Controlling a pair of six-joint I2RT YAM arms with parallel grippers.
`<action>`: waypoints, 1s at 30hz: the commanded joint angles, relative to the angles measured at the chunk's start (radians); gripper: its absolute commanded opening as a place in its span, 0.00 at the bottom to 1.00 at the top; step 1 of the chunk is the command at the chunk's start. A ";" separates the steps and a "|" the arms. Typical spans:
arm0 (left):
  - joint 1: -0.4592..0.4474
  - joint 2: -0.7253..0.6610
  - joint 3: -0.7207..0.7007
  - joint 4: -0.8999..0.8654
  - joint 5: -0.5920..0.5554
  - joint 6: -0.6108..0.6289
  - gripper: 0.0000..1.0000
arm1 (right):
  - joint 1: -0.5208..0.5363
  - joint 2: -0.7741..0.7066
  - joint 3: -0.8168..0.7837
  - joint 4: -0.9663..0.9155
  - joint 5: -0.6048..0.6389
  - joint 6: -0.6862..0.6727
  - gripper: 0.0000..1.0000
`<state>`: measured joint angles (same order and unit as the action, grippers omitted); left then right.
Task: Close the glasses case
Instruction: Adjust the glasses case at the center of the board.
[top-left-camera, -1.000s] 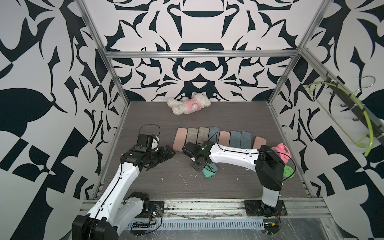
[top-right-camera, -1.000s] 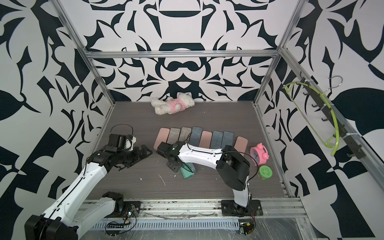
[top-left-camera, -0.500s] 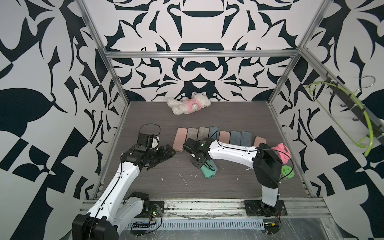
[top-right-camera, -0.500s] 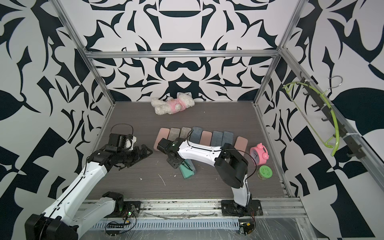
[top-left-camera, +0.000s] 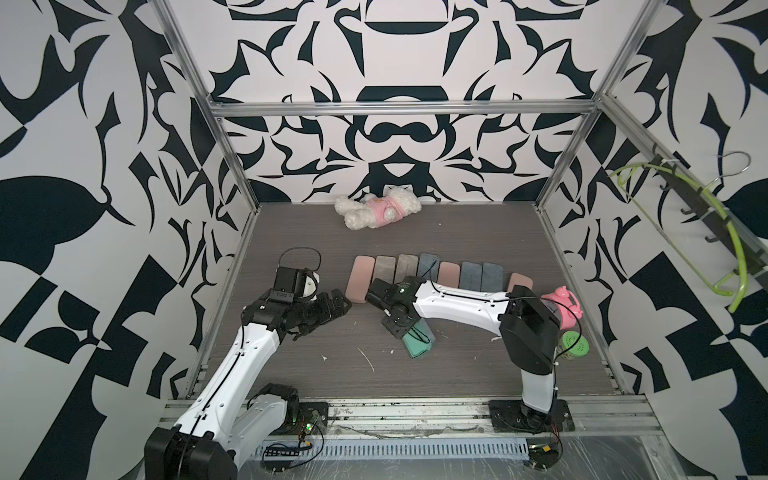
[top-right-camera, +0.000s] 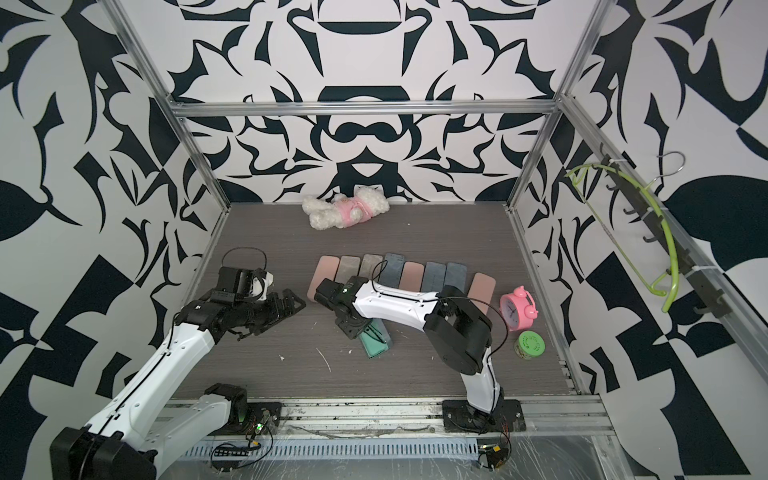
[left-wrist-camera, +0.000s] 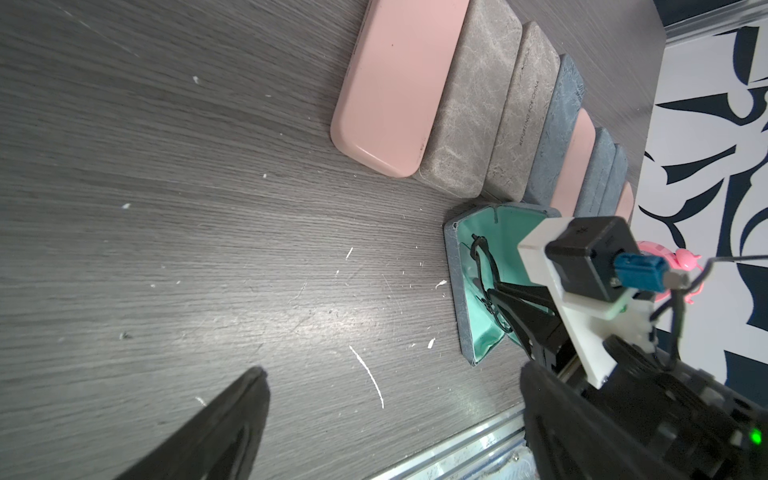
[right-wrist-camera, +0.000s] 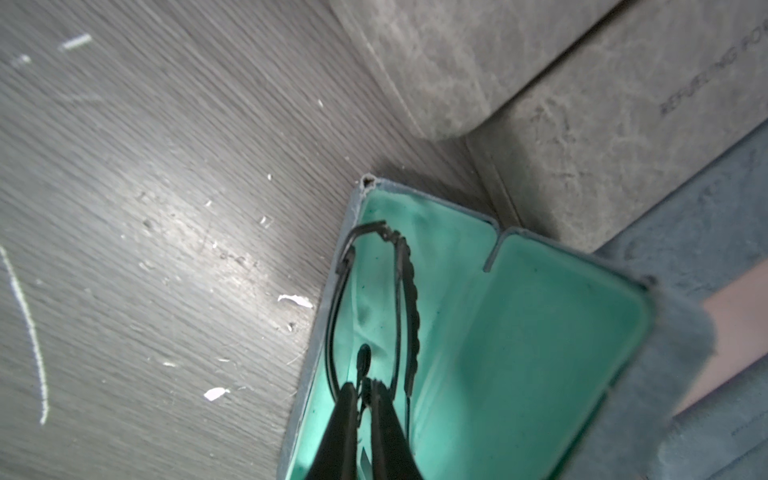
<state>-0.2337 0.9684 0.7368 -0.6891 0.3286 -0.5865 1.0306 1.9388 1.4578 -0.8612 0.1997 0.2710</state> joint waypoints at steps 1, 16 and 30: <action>0.005 0.006 -0.005 -0.005 0.027 0.008 0.99 | -0.003 -0.033 0.044 -0.044 0.026 0.040 0.14; -0.148 -0.023 -0.080 0.132 0.062 -0.134 0.98 | -0.020 -0.182 0.028 -0.049 -0.007 0.140 0.25; -0.436 0.210 -0.059 0.379 -0.010 -0.260 0.47 | -0.305 -0.406 -0.262 0.103 -0.330 0.241 0.27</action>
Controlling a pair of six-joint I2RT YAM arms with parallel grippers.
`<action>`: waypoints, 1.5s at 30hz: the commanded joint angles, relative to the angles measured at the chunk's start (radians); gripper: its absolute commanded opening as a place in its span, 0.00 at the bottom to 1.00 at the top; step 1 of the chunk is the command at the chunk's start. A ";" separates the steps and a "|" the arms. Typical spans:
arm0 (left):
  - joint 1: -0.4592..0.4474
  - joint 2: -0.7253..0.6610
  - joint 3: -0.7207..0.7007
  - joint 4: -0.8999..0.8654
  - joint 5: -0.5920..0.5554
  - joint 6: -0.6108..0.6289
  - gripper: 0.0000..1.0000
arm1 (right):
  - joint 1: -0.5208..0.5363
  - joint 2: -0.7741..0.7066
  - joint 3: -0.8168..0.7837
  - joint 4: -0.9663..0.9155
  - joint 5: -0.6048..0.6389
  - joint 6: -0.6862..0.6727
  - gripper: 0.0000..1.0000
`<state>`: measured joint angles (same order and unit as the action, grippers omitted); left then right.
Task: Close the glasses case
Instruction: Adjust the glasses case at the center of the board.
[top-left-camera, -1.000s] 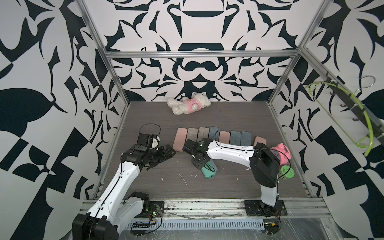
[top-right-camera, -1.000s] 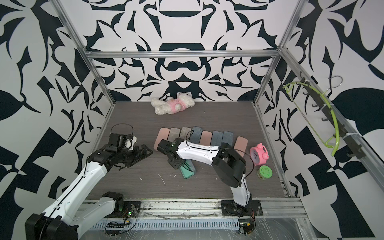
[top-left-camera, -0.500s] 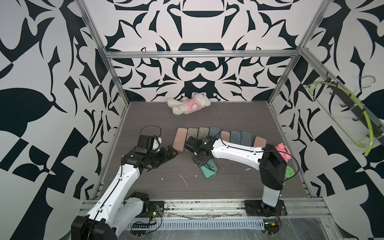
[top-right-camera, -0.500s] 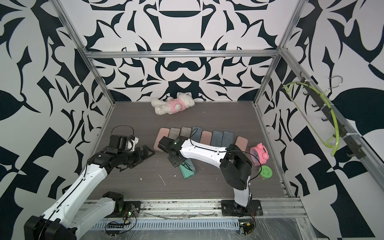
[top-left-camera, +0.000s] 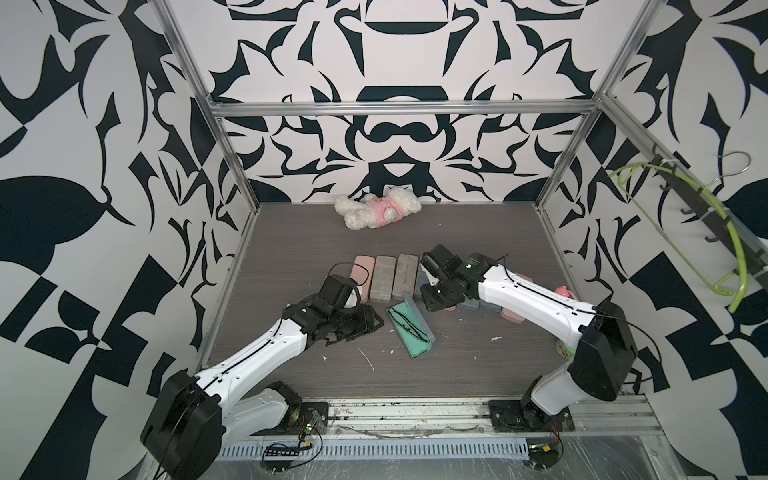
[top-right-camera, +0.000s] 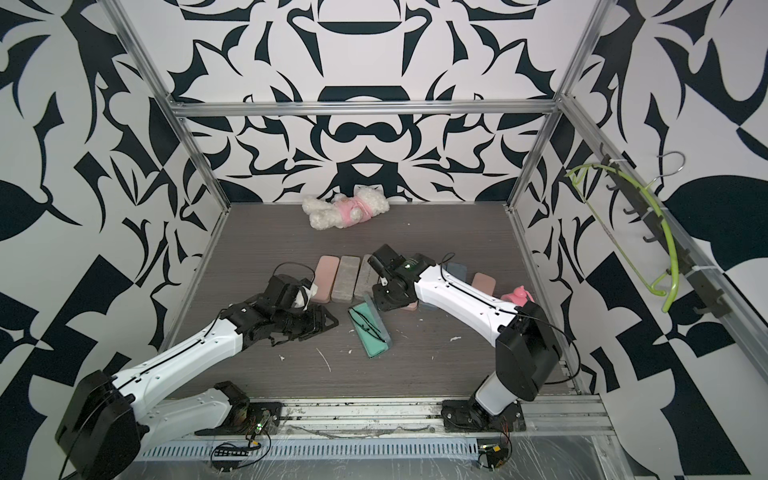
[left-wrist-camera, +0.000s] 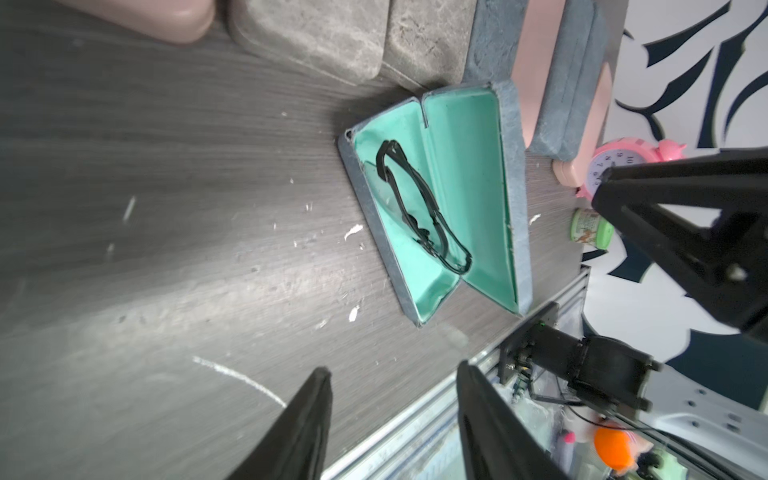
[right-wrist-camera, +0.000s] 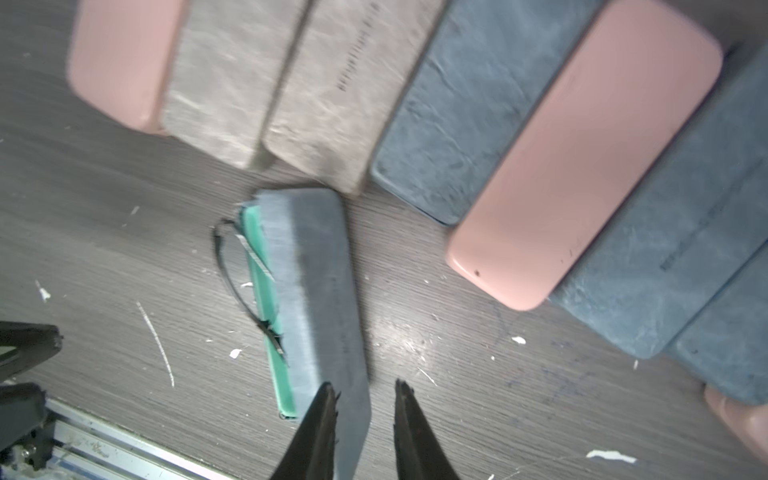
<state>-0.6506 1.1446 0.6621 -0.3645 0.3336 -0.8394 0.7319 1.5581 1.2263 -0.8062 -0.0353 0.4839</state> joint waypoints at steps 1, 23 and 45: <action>-0.022 0.061 0.020 0.060 -0.015 -0.007 0.44 | -0.012 -0.024 -0.038 0.050 -0.098 0.028 0.26; -0.124 0.337 0.233 0.062 -0.107 0.004 0.34 | -0.034 -0.025 -0.102 0.093 -0.113 0.029 0.23; -0.137 0.441 0.233 0.058 -0.137 0.022 0.29 | -0.040 -0.044 -0.129 0.105 -0.094 0.019 0.22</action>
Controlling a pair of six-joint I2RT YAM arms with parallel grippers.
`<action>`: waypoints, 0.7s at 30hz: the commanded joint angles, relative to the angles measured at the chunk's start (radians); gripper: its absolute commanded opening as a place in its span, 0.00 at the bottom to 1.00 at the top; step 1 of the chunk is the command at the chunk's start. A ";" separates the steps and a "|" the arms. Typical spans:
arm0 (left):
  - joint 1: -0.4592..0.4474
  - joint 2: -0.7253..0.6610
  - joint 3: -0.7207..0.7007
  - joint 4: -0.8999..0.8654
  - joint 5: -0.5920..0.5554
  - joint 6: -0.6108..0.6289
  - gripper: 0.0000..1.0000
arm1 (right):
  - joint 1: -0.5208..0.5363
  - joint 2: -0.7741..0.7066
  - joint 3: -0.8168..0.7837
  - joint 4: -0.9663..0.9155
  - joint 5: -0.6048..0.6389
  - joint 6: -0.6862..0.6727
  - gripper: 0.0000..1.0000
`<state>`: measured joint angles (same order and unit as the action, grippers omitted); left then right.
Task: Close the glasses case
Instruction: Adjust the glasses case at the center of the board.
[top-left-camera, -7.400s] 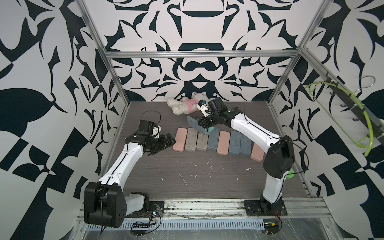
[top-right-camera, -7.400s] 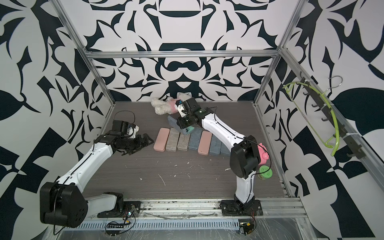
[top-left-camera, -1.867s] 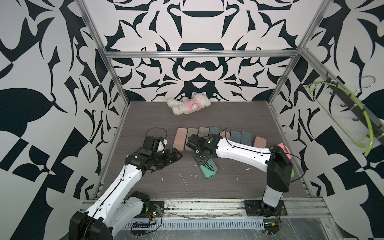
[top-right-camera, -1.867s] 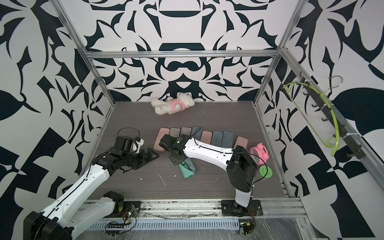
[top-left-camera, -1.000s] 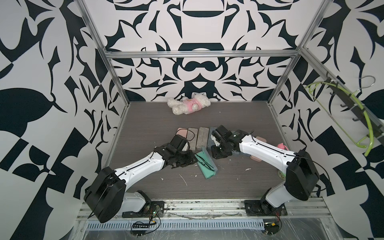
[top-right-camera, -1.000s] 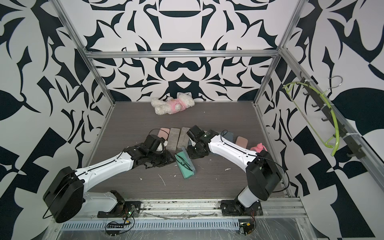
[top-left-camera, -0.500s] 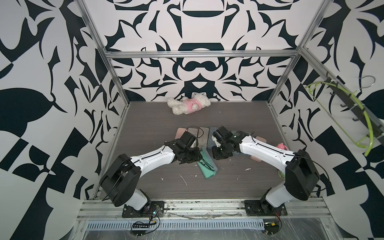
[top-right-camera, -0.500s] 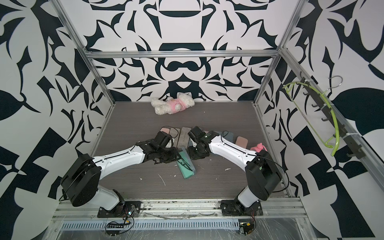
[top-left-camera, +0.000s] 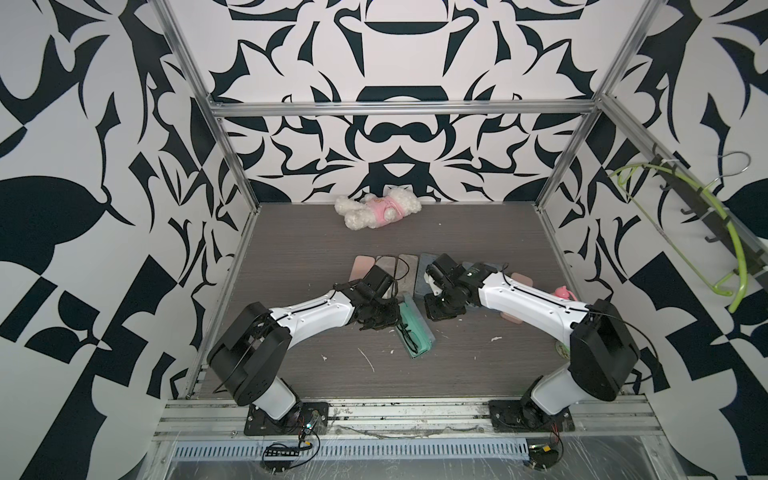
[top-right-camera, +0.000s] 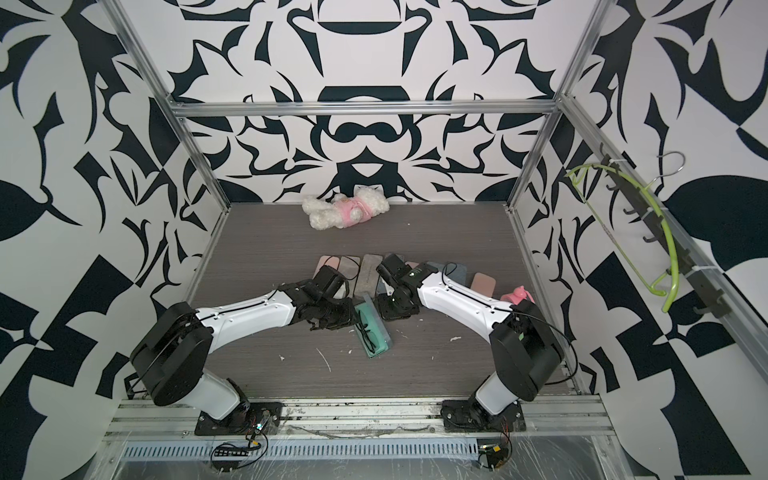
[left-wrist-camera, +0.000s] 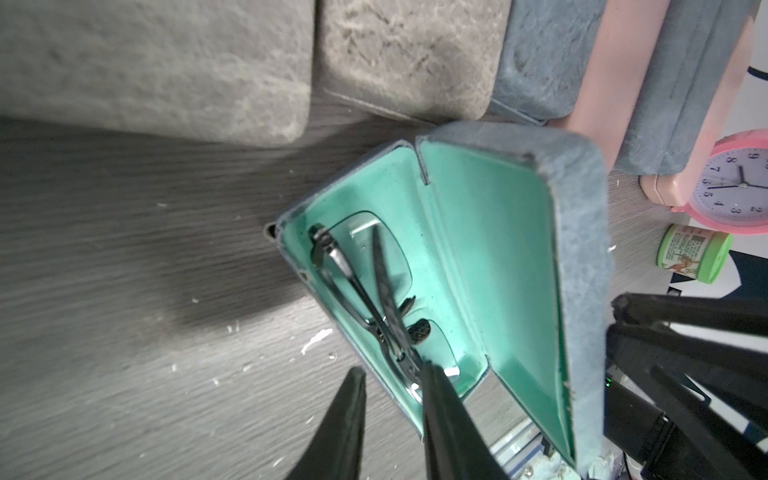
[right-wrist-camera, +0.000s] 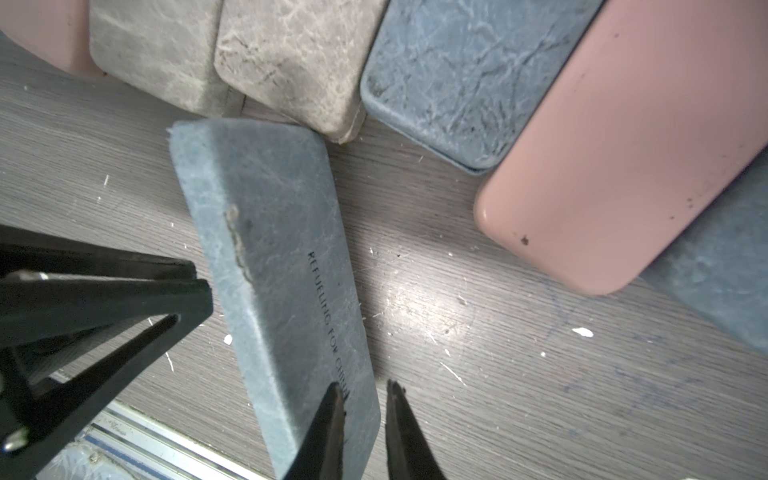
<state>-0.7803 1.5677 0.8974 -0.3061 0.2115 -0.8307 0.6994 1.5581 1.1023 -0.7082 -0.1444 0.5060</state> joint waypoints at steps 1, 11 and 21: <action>-0.008 0.026 0.004 0.005 -0.015 0.014 0.28 | -0.006 -0.043 -0.004 0.006 0.016 -0.004 0.21; -0.017 -0.010 0.012 0.018 -0.034 -0.001 0.28 | -0.008 -0.080 -0.034 0.044 -0.036 0.000 0.21; -0.017 -0.211 -0.128 0.039 -0.003 -0.096 0.31 | -0.081 -0.142 -0.109 0.209 -0.262 0.015 0.24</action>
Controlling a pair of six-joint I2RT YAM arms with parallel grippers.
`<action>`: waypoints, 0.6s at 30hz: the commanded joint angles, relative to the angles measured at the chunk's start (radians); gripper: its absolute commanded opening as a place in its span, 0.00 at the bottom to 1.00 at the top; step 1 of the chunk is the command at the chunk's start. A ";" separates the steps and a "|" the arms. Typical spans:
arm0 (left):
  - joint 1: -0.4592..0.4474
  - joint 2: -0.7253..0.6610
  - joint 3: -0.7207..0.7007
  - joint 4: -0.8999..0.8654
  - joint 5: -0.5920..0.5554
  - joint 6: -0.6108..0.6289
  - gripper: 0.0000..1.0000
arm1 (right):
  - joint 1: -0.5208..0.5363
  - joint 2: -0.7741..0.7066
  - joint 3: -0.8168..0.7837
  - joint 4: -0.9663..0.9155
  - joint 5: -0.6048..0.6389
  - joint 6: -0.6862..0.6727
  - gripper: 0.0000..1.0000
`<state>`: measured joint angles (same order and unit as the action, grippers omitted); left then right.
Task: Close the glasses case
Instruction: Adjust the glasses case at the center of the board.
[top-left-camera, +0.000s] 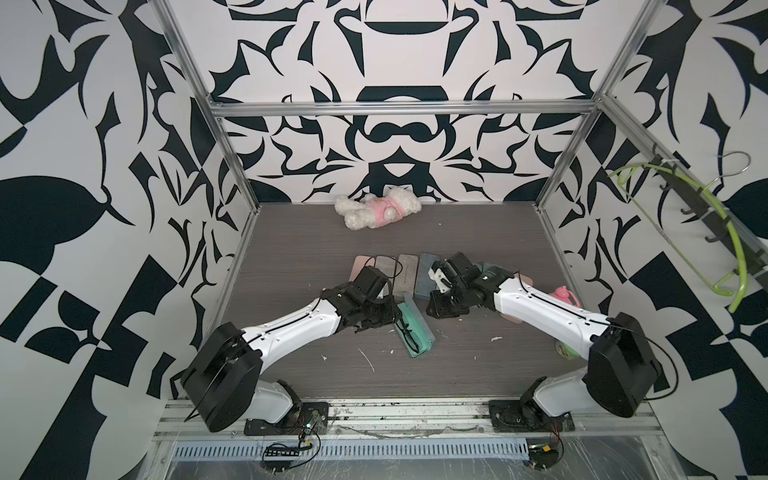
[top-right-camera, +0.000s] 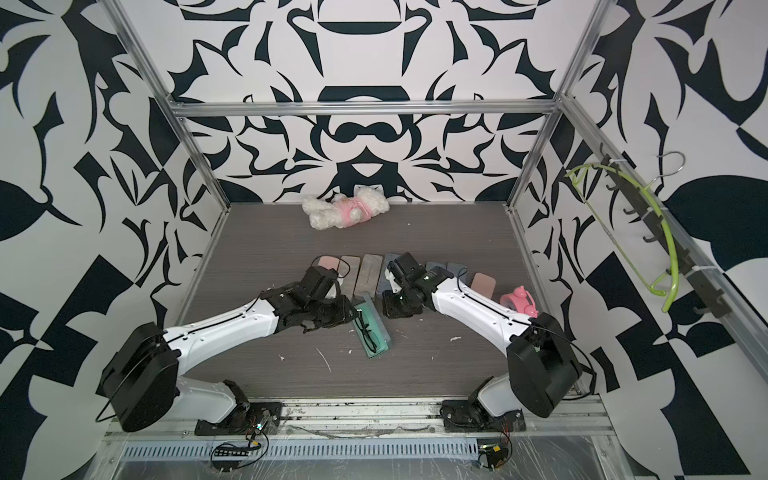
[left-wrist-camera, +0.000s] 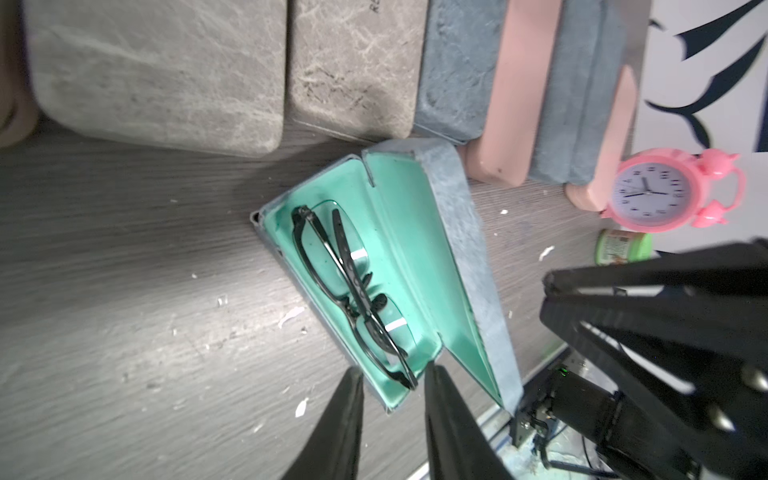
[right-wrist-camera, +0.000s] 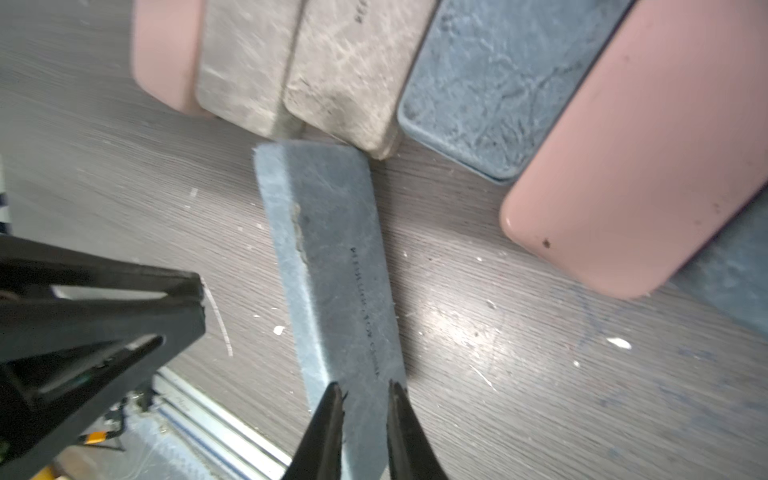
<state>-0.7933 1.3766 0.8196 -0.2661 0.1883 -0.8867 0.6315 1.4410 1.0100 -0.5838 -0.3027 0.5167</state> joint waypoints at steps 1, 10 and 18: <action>-0.004 -0.032 -0.069 0.006 0.021 -0.049 0.31 | -0.016 -0.023 -0.023 0.102 -0.124 0.005 0.24; -0.004 -0.036 -0.172 0.078 0.041 -0.107 0.28 | -0.017 0.010 -0.057 0.160 -0.177 0.011 0.24; -0.006 0.015 -0.170 0.121 0.047 -0.106 0.27 | -0.018 0.014 -0.077 0.161 -0.164 0.011 0.22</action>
<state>-0.7940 1.3670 0.6537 -0.1730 0.2218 -0.9897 0.6147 1.4635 0.9463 -0.4397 -0.4599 0.5217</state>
